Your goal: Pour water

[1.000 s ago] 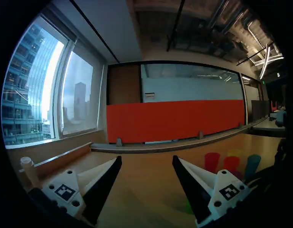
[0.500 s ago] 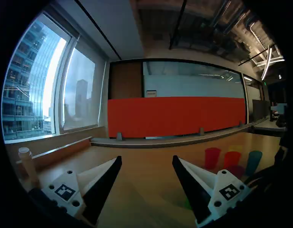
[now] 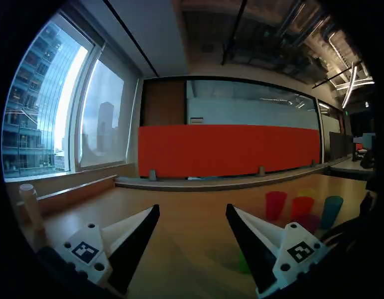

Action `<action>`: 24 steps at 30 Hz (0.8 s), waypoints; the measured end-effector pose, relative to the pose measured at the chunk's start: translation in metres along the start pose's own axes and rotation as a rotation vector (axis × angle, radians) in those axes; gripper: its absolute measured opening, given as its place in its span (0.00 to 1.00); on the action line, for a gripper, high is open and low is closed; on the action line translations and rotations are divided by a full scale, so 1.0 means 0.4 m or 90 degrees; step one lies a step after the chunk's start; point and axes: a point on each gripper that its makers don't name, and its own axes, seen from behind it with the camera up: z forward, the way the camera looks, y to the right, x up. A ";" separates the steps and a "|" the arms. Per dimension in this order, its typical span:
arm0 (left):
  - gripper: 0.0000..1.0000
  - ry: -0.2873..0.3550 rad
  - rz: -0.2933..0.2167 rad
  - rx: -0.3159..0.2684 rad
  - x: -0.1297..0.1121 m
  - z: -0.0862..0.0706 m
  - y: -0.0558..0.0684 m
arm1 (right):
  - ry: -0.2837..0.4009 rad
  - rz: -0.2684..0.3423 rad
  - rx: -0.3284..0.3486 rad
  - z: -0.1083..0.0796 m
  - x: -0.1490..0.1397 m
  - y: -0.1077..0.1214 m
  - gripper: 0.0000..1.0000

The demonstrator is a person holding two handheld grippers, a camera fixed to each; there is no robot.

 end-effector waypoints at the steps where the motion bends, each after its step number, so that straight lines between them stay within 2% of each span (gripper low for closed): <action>1: 0.99 -0.001 0.000 0.000 -0.003 0.001 0.000 | 0.000 0.000 -0.001 0.000 0.001 0.001 0.99; 11: 0.99 -0.011 -0.011 -0.003 -0.030 0.009 -0.001 | 0.000 -0.009 -0.006 -0.006 0.010 0.005 0.99; 24: 0.99 -0.025 -0.004 -0.004 -0.045 0.018 0.001 | -0.002 -0.014 -0.002 -0.005 0.005 -0.005 0.99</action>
